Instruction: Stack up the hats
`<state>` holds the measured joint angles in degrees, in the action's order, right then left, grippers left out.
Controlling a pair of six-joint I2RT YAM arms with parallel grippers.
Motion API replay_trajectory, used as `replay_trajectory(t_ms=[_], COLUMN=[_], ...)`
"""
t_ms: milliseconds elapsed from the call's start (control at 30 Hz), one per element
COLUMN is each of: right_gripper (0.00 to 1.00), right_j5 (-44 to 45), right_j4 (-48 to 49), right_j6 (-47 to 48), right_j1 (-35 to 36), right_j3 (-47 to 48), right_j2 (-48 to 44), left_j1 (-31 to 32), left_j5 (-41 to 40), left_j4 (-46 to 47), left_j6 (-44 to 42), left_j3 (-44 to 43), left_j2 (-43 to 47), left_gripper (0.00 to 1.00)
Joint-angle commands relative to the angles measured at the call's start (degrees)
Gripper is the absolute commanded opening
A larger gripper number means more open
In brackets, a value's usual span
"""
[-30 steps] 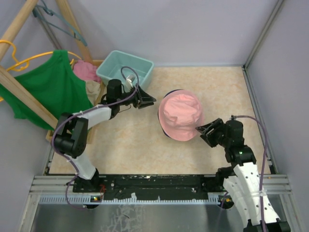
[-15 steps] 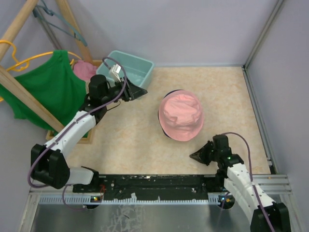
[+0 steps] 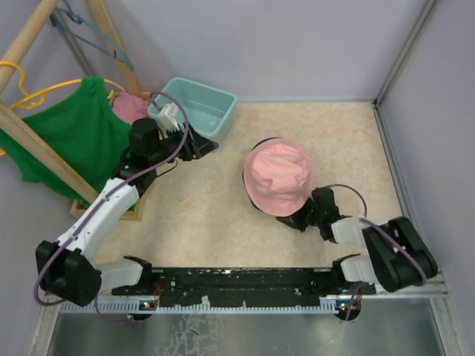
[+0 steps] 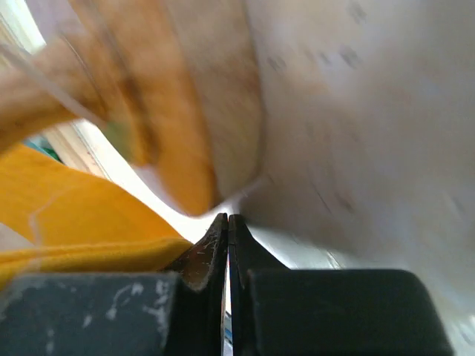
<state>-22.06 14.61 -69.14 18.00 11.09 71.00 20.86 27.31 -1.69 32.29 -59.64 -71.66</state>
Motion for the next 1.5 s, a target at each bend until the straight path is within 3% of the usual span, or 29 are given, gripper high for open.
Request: replay_trajectory(t_ms=[0, 400, 667, 800, 1000, 1067, 1100, 1133, 1167, 1233, 1300, 1333, 1400, 1467], right_gripper=[0.0, 0.0, 0.0, 0.0, 0.0, 0.0, 0.0, 0.05, 0.2, 0.61, 0.93, 0.99, 0.99, 0.99], right_j5=[3.39, 1.3, -0.65, -1.05, -1.15, -1.26, -0.69, 0.35, 1.56, 4.29, 7.14, 9.55, 14.45, 17.37], right_j4=[11.2, 18.26, 12.11, 7.47, -0.95, -3.72, -5.36, -8.71, -11.93, -18.53, -24.7, -27.81, -32.91, -36.64], right_j6=[0.17, 0.59, 4.19, 7.71, 13.65, 15.8, 17.31, 19.25, 21.68, 26.48, 30.94, 32.48, 35.61, 38.25], right_j1=[0.63, -1.53, -5.3, -6.51, -8.34, -9.46, -10.25, -10.67, -10.97, -11.06, -11.12, -11.11, -11.11, -11.68], right_j3=[4.53, 23.5, 39.09, 41.96, 37.13, 34.45, 33.29, 32.72, 32.84, 34.37, 37.03, 38.12, 39.65, 40.65], right_j2=[9.76, 33.96, 42.78, 40.82, 30.21, 25.78, 21.65, 18.9, 16.43, 12.35, 8.92, 7.37, 4.4, 2.25], left_j1=[0.14, 0.04, 0.04, 0.05, -0.03, -0.2, -0.28, -0.29, -0.36, -0.49, -0.56, -0.56, -0.68, -0.83], left_j5=[-5.19, -15.67, -21.99, -23.65, -25.75, -26.32, -26.49, -27.03, -27.96, -29.37, -33.65, -38.25, -50.03, -58.12], left_j4=[-4.21, -13.65, -17.84, -17.77, -12.55, -10.54, -9.24, -7.53, -6.33, -4.12, -4.94, -6.21, -10.29, -13.26], left_j6=[-2.55, -1.61, -0.83, -0.87, -1.09, -1.75, -2.25, -3.58, -4.17, -6.56, -7.6, -7.21, -4.0, -6.04], left_j3=[2.7, 15.75, 17.69, 17.79, 18.75, 18.78, 18.7, 18.56, 18.4, 17.58, 15.77, 14.45, 12.37, 11.23], left_j2=[6.84, 23.17, 27.46, 26.79, 21.6, 19.19, 18.08, 17.16, 16.45, 14.82, 11.95, 10.27, 6.44, 2.8], left_gripper=[0.57, 0.6, 0.64, 0.67, 0.7, 0.77, 0.94, 0.99, 1.0, 1.0, 1.0, 1.0, 1.0, 1.0])
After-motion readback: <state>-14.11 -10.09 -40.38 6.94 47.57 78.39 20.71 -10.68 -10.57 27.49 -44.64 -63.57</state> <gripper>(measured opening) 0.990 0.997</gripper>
